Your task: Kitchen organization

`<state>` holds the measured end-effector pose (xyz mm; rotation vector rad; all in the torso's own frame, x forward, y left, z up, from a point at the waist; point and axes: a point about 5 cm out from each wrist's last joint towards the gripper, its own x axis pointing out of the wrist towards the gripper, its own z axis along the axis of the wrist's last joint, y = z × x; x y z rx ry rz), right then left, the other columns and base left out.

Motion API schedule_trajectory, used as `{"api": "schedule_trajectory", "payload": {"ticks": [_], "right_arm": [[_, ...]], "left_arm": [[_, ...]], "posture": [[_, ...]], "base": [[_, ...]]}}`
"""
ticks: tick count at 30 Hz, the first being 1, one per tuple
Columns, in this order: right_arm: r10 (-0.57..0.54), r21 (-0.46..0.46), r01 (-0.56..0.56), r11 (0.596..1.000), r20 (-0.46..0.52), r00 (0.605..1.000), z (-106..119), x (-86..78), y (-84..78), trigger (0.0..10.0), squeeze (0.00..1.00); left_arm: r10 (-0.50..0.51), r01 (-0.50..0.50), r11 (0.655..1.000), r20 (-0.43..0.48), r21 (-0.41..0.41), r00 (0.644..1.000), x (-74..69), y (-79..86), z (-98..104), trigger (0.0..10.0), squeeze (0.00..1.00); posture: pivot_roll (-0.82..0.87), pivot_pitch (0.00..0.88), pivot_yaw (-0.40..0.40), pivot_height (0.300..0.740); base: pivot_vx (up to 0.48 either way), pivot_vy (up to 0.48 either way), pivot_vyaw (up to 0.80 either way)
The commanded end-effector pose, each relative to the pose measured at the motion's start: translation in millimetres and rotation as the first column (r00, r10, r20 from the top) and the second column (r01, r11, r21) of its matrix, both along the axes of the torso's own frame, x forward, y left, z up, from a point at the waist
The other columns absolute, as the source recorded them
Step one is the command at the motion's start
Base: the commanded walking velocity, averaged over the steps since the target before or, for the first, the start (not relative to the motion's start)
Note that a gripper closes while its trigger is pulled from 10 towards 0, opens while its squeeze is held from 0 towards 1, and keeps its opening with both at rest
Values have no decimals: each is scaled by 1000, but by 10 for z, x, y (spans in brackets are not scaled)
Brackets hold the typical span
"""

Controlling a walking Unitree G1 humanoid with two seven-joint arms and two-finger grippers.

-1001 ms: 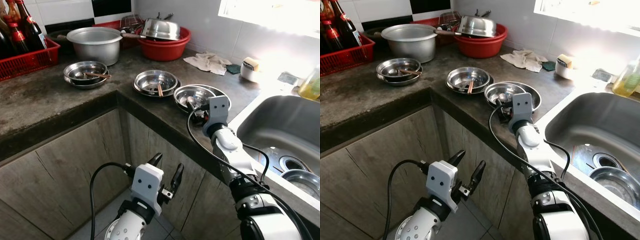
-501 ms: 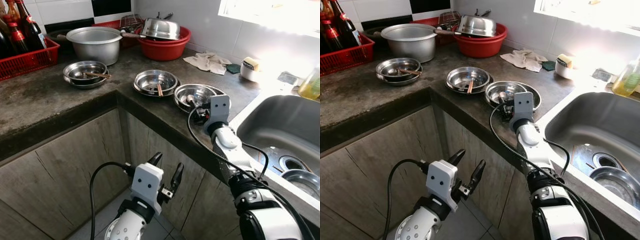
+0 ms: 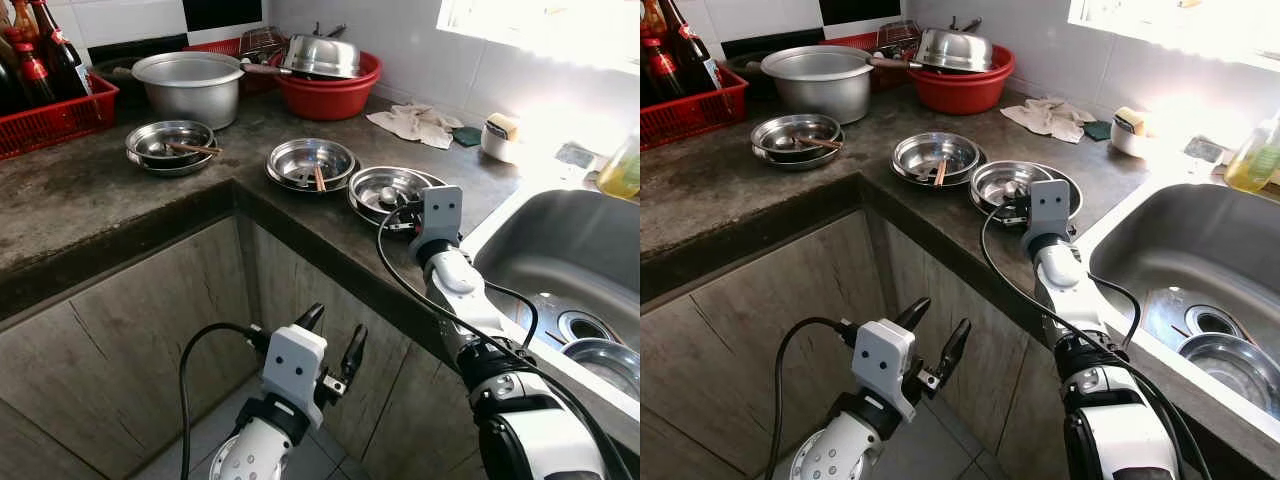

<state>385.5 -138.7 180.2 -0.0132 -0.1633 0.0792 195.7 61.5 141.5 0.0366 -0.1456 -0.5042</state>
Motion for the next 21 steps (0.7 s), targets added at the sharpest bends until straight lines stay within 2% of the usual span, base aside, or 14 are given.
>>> {"api": "schedule_trajectory", "payload": {"ticks": [1,10,17,20,21], "right_arm": [[-16,23,15,1000,40,999,118,29,-27,0,0],[-37,59,30,998,127,991,310,8,-15,0,0],[-77,80,58,995,256,964,526,-162,-43,0,0],[-89,79,70,994,277,957,561,-231,-57,0,0],[-92,75,73,994,290,953,577,-303,-59,0,0]], "left_arm": [[7,-7,1000,5,2,1000,10,6,11,10000,0],[11,-11,1000,3,7,1000,17,7,-1,10000,0],[31,-31,1000,-15,-2,999,46,23,-25,10000,0],[42,-43,999,-28,-10,999,62,37,-39,10000,0],[49,-50,999,-34,-15,998,72,46,-45,10000,0]], "posture": [[160,63,-83,740],[159,52,-82,740],[154,40,-78,740],[152,34,-78,740],[150,31,-77,740]], "base": [[0,0,0],[0,0,0],[0,0,0],[0,0,0],[0,0,0]]}}
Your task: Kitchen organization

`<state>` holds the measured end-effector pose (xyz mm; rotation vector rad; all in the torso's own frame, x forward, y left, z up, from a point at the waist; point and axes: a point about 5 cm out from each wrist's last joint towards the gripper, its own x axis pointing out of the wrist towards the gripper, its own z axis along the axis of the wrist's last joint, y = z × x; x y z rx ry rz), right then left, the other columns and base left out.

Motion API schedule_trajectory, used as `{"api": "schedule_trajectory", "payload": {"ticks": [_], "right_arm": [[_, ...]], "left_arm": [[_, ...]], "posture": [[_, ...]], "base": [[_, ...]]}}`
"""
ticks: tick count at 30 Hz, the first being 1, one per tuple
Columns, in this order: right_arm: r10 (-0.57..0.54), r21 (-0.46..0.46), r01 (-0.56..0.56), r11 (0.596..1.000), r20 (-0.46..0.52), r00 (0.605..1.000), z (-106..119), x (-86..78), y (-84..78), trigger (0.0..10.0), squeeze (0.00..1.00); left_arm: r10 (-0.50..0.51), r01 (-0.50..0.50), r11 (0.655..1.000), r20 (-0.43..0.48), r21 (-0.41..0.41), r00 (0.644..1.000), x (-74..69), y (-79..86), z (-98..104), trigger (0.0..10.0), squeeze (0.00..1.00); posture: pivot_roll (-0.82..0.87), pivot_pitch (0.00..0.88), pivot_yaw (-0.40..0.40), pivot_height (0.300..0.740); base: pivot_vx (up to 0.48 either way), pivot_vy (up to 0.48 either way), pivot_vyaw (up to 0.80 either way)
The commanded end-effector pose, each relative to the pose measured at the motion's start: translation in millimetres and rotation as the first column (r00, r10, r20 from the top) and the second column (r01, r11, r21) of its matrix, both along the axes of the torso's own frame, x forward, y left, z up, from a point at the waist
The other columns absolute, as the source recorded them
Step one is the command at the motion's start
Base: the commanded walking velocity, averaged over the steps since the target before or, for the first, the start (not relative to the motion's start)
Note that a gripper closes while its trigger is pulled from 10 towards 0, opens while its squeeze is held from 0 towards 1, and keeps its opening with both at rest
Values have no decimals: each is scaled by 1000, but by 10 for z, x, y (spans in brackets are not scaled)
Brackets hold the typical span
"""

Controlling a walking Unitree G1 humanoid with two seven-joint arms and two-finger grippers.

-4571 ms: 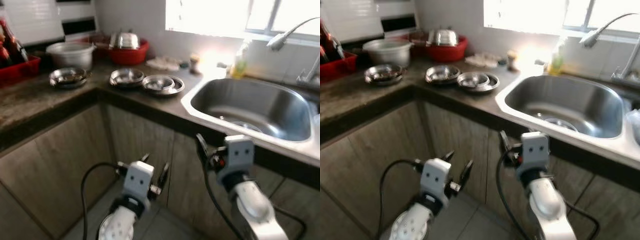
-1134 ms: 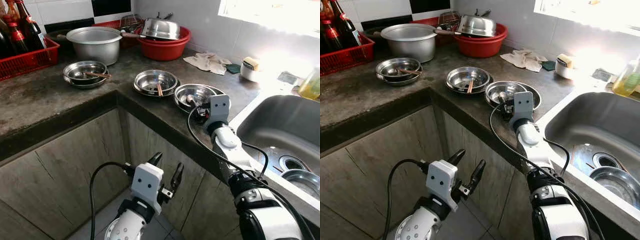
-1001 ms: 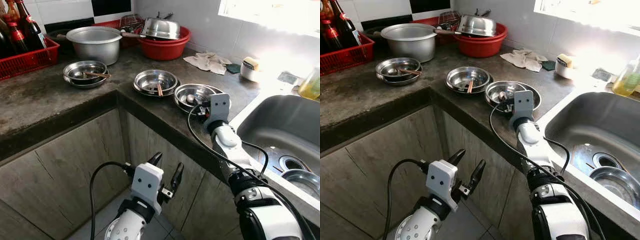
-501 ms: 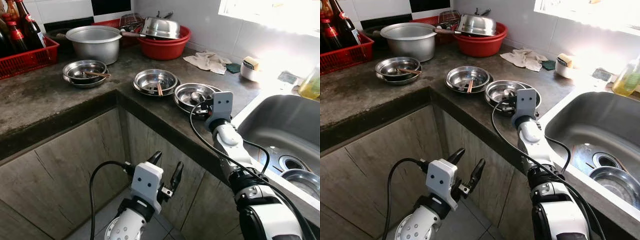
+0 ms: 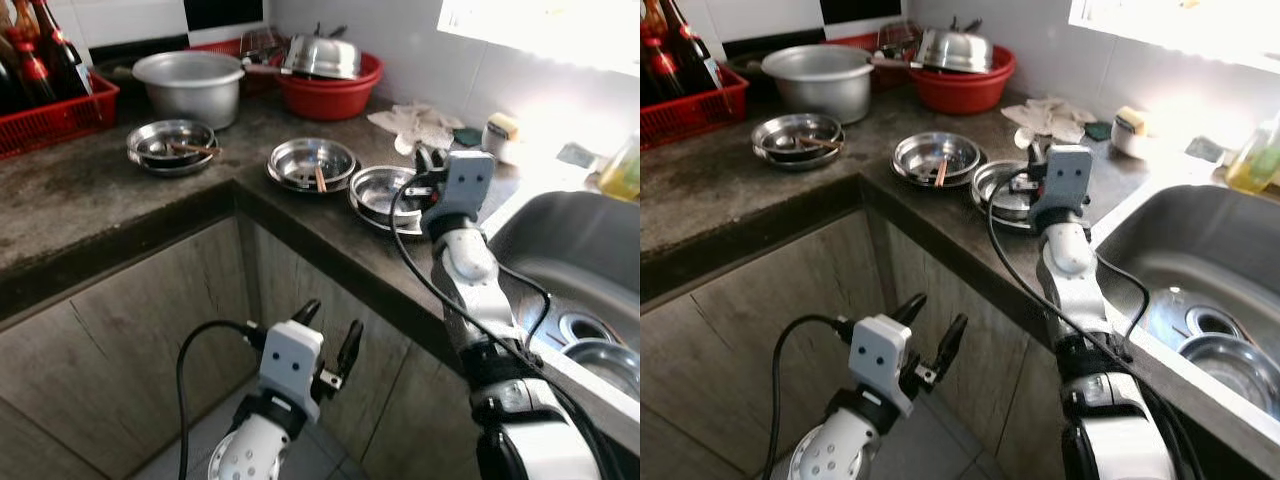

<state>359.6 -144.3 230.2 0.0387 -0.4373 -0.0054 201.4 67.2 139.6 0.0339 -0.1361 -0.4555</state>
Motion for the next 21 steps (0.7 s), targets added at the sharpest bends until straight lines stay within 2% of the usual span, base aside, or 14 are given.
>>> {"api": "schedule_trajectory", "payload": {"ticks": [1,6,8,9,18,21], "right_arm": [[-10,-5,10,1000,26,1000,77,-75,-4,0,0],[-20,-26,21,999,29,999,46,-271,-6,0,0],[-44,-38,45,998,7,999,-5,-426,-53,0,0],[-44,-38,45,998,7,999,-5,-426,-53,0,0],[-98,-35,96,995,-52,994,-73,-606,-149,0,0],[-102,-31,100,995,-60,993,-77,-633,-145,0,0]], "left_arm": [[1,-1,1000,-24,-14,1000,18,-8,-27,10000,0],[2,-2,1000,-28,-15,1000,28,-3,-39,10000,0],[0,-1,1000,-32,-12,999,48,0,-54,10000,0],[0,-1,1000,-32,-12,999,48,0,-54,10000,0],[0,1,1000,-44,24,999,93,5,-89,10000,0],[11,-10,999,-42,43,999,100,14,-95,10000,0]], "posture": [[147,28,-76,740],[137,19,-69,740],[128,13,-66,740],[128,13,-66,740],[114,16,-49,740],[113,17,-48,740]], "base": [[0,0,0],[0,0,0],[0,0,-222],[0,0,-444],[0,462,-800],[0,0,-800]]}}
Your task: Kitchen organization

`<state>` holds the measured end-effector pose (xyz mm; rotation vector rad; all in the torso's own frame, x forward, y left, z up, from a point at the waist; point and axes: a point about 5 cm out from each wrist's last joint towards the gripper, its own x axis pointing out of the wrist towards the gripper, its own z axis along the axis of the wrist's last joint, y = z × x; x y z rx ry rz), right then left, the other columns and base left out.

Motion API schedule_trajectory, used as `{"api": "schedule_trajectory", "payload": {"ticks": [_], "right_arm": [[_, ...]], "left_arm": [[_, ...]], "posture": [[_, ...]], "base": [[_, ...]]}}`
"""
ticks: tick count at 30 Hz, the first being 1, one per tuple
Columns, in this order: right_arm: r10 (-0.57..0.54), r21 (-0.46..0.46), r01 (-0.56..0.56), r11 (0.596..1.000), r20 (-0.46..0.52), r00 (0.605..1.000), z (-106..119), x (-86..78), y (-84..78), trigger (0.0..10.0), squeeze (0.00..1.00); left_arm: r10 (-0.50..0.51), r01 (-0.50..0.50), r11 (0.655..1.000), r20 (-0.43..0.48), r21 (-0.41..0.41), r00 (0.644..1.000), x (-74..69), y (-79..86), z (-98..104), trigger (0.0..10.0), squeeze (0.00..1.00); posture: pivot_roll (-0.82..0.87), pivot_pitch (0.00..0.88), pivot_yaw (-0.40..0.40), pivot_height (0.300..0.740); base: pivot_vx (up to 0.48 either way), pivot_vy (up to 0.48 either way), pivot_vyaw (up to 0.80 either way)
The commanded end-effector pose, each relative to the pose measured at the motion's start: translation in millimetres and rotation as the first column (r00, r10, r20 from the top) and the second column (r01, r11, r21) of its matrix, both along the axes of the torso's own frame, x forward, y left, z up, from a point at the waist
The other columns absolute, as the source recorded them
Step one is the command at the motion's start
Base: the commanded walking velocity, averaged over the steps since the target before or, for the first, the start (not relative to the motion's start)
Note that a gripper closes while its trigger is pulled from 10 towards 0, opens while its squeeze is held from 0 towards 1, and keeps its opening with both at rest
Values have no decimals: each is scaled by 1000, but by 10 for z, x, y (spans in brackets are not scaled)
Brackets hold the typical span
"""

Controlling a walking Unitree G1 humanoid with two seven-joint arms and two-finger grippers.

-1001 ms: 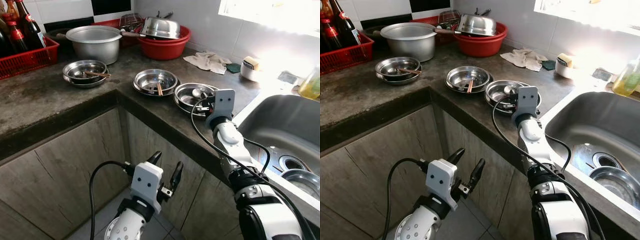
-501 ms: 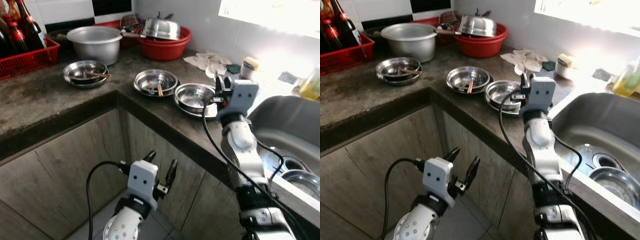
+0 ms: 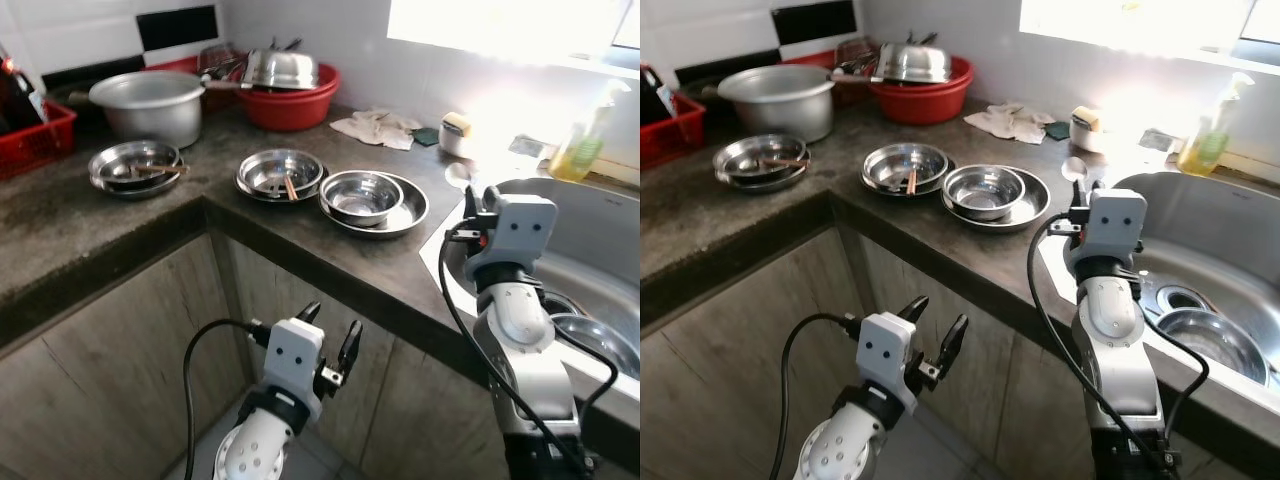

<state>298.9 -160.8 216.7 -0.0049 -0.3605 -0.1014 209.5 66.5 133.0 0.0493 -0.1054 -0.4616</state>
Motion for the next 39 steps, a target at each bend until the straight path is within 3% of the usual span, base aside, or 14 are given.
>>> {"api": "schedule_trajectory", "payload": {"ticks": [1,8,20,27,29,30,35,39], "right_arm": [[0,-7,0,1000,14,1000,58,-32,21,0,0],[1,-8,-1,1000,-6,1000,66,-68,40,0,0],[42,-18,-42,999,-31,999,63,-62,108,0,0],[82,-23,-84,996,-88,993,12,1,167,0,0],[102,-16,-105,994,-117,988,-10,26,178,3608,0],[105,-18,-108,994,-125,987,-14,38,180,10000,0],[122,-24,-129,991,-182,976,-49,104,179,10000,0],[111,-69,-138,988,-298,948,-140,247,133,10000,0]], "left_arm": [[14,-14,999,-17,30,1000,22,20,-34,10000,0],[-5,6,997,-16,74,1000,22,-4,-58,10000,0],[13,-12,997,-20,71,1000,27,18,-57,10000,0],[32,-30,998,-45,58,998,39,30,-76,10000,0],[32,-29,998,-45,56,998,40,26,-73,10000,0],[35,-32,998,-43,55,998,42,27,-70,10000,0],[41,-39,998,-43,50,998,45,25,-63,10000,0],[29,-28,998,-15,49,999,35,32,-22,10000,0]], "posture": [[113,17,-48,740],[114,21,-43,740],[116,24,-47,740],[119,25,-47,740],[118,27,-51,740],[119,27,-51,740],[117,29,-54,740],[118,30,-57,740]], "base": [[0,0,-800],[168,-215,-798],[329,-344,-755],[106,-87,0],[0,0,0],[0,0,0],[0,0,0],[0,0,0]]}}
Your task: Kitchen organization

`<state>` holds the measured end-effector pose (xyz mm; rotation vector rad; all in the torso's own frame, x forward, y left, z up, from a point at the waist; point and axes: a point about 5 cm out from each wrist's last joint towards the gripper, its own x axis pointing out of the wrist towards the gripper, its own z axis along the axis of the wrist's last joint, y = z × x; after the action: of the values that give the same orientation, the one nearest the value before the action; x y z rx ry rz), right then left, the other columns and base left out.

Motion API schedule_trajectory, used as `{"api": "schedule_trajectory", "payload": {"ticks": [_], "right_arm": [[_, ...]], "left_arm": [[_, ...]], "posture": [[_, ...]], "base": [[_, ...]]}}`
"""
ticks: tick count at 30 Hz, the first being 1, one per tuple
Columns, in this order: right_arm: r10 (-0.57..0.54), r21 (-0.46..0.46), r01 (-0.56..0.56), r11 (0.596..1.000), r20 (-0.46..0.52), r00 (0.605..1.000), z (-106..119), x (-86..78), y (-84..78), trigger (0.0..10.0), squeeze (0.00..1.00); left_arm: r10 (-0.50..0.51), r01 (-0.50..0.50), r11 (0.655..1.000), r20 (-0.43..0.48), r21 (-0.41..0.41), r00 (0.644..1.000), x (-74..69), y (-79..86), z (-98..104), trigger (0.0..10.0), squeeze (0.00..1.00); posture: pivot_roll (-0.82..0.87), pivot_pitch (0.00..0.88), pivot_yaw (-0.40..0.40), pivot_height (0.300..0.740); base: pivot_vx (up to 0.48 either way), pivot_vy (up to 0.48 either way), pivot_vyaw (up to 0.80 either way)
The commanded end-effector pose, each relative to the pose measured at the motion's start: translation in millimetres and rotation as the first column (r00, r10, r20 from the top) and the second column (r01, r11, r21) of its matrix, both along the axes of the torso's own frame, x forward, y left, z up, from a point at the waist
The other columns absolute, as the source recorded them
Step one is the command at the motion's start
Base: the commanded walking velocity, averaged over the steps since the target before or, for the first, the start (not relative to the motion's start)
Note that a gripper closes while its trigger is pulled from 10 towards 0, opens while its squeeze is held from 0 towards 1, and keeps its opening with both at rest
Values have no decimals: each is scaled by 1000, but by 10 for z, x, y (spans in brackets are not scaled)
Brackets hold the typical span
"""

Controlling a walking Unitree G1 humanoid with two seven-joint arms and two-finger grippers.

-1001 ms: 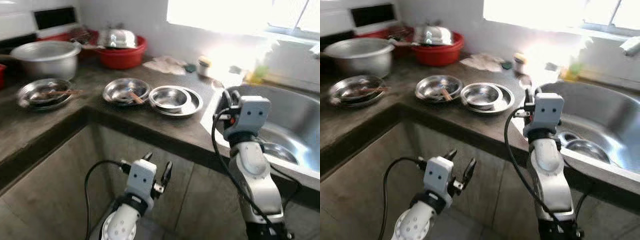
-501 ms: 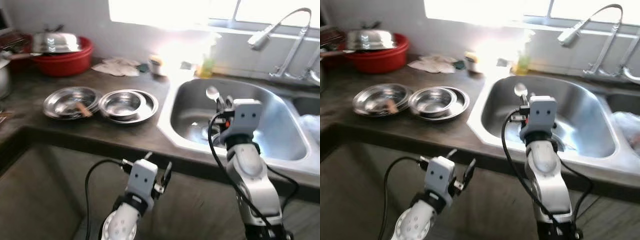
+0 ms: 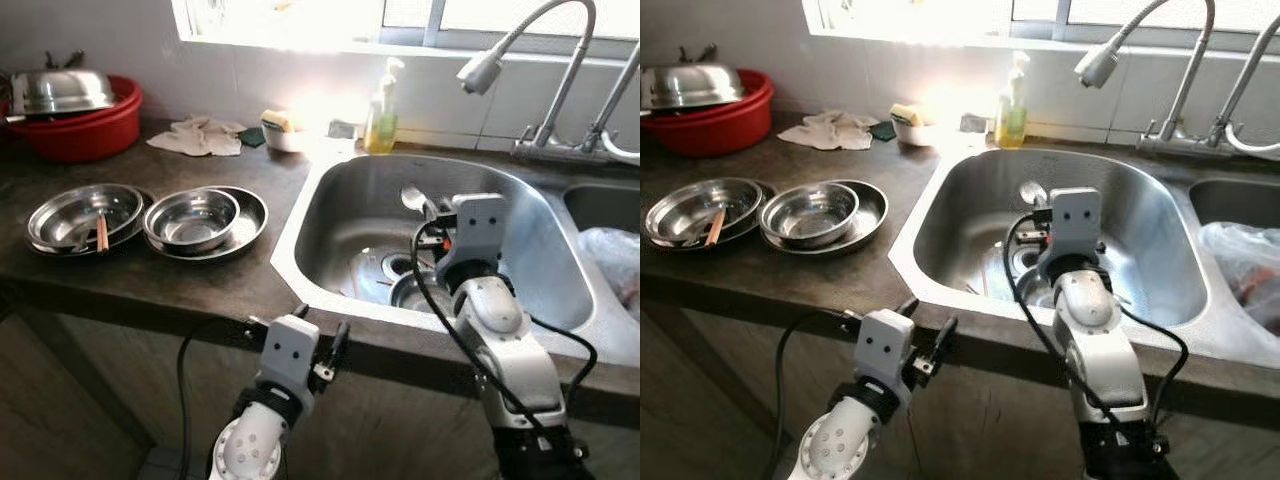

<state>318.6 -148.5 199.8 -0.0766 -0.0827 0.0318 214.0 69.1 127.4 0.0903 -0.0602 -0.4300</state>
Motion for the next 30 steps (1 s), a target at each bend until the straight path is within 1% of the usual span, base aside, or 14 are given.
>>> {"api": "schedule_trajectory", "payload": {"ticks": [1,4,6,7,8,10,12,13,14,16,22,23,25,30], "right_arm": [[11,-27,-12,1000,-46,999,13,96,-8,10000,0],[28,-48,-33,998,-92,995,0,204,-46,10000,0],[56,-41,-62,997,-126,990,-21,270,-54,10000,0],[62,-50,-70,996,-144,988,-24,318,-70,10000,0],[62,-50,-70,996,-144,988,-24,318,-70,10000,0],[87,-68,-102,992,-201,976,-32,433,-95,10000,0],[94,-71,-111,991,-211,973,-39,453,-97,10000,0],[102,-70,-123,990,-250,963,-78,501,-112,10000,0],[102,-70,-123,990,-250,963,-78,501,-112,10000,0],[113,-85,-145,986,-300,947,-133,566,-126,10000,0],[138,-88,-178,980,-344,929,-211,640,-131,10000,0],[135,-94,-177,980,-344,929,-212,648,-135,10000,39],[141,-84,-180,980,-348,927,-219,661,-136,10000,1000],[135,-96,-175,980,-327,935,-191,689,-161,10000,1000]], "left_arm": [[-21,20,999,42,24,999,-9,12,56,10000,0],[-51,46,996,69,70,996,16,45,71,10000,0],[-50,45,997,72,70,996,49,95,71,10000,0],[-67,64,996,65,56,996,62,113,68,10000,0],[-67,64,996,65,56,996,62,113,68,10000,0],[-96,93,995,78,42,992,54,120,103,10000,0],[-101,98,994,80,41,992,47,114,107,10000,0],[-108,105,994,79,40,991,28,92,103,10000,0],[-108,105,994,79,40,991,28,92,103,10000,0],[-117,114,993,76,38,990,3,61,96,10000,0],[-115,113,993,73,35,991,-29,65,95,10000,0],[-115,112,993,73,36,991,-30,68,96,10000,0],[-111,109,993,72,40,991,-41,75,92,10000,0],[-110,108,993,70,42,991,-48,79,88,10000,0]], "posture": [[119,34,-55,740],[122,33,-61,740],[130,35,-67,740],[130,36,-65,740],[130,36,-65,740],[132,40,-65,740],[131,43,-65,740],[134,45,-67,740],[134,45,-67,740],[137,50,-66,740],[149,54,-69,740],[149,55,-70,740],[148,54,-67,740],[147,53,-68,740]], "base": [[0,0,0],[0,0,0],[0,0,0],[0,0,0],[0,0,0],[0,0,0],[0,0,0],[0,0,0],[0,0,0],[0,0,0],[0,0,0],[0,0,0],[0,0,0],[0,0,0]]}}
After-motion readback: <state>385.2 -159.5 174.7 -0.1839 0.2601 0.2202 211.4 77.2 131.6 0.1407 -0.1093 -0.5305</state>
